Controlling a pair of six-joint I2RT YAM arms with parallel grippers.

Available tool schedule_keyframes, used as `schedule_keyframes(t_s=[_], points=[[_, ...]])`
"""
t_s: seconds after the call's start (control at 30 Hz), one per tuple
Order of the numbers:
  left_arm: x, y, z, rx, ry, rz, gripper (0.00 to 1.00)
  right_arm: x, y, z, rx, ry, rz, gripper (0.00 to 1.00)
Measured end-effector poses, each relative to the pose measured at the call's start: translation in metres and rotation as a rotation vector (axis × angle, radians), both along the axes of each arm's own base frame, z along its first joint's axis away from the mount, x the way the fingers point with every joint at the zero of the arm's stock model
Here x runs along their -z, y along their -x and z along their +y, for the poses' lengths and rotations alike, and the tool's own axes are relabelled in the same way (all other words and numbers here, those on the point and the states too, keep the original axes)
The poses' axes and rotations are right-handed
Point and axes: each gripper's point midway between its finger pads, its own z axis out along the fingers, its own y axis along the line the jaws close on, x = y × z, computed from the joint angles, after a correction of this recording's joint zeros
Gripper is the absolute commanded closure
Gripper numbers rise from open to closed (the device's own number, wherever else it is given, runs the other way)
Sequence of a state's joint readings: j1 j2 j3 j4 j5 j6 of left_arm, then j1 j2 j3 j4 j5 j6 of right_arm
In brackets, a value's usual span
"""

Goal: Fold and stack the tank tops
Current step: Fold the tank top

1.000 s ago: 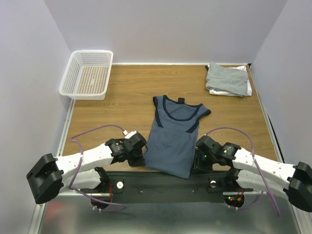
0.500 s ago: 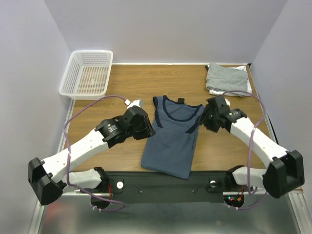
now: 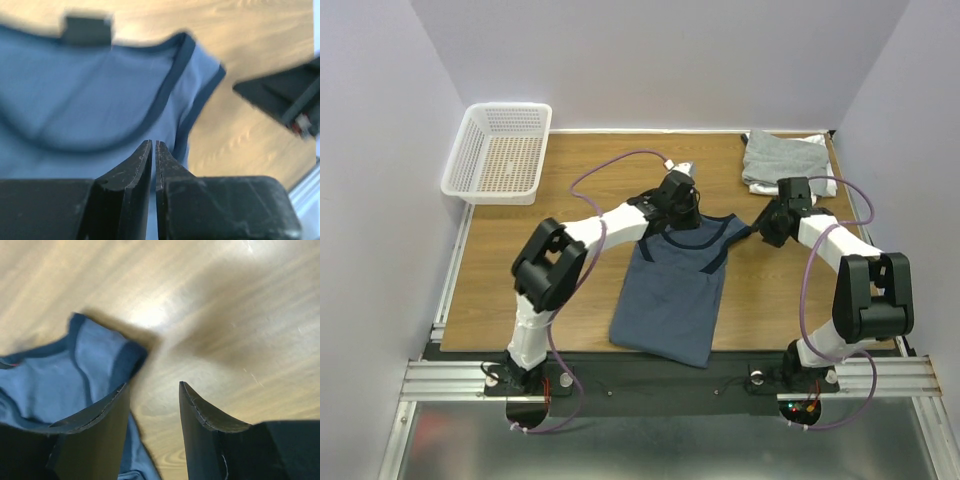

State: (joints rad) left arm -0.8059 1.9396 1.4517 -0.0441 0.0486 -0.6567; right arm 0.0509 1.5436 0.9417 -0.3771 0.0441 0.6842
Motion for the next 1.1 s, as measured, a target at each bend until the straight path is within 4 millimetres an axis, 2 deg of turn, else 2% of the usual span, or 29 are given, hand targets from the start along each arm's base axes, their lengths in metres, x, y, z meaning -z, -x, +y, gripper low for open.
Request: schedule_keyframes(t_s=[0.17,0.3,0.4,0.53,0.77,0.87,1.03,1.1], points=[[0.031,-0.032,-0.042,0.072,0.048,-0.009,0.83,-0.009,-0.016,-0.01,0.027,0.011,-0.071,0.5],[0.052,-0.038,-0.063,0.126,0.073,-0.003,0.83,-0.015,-0.028,-0.016,0.048,0.007,-0.121,0.48],[0.058,-0.038,-0.072,0.154,0.08,-0.003,0.83,-0.018,-0.037,-0.017,0.05,0.001,-0.162,0.48],[0.055,-0.04,-0.086,0.181,0.104,-0.022,0.83,-0.014,-0.038,-0.015,0.045,-0.008,-0.183,0.48],[0.051,-0.043,-0.098,0.195,0.122,-0.046,0.83,0.006,-0.026,-0.013,0.039,-0.017,-0.16,0.48],[0.058,-0.047,-0.103,0.195,0.122,-0.046,0.83,0.009,-0.023,-0.011,0.032,-0.025,-0.158,0.48],[0.081,-0.048,-0.102,0.187,0.095,-0.02,0.84,0.007,-0.031,-0.007,0.02,-0.046,-0.2,0.48],[0.08,-0.051,-0.103,0.183,0.097,-0.027,0.85,0.007,-0.034,-0.005,0.017,-0.056,-0.208,0.51]])
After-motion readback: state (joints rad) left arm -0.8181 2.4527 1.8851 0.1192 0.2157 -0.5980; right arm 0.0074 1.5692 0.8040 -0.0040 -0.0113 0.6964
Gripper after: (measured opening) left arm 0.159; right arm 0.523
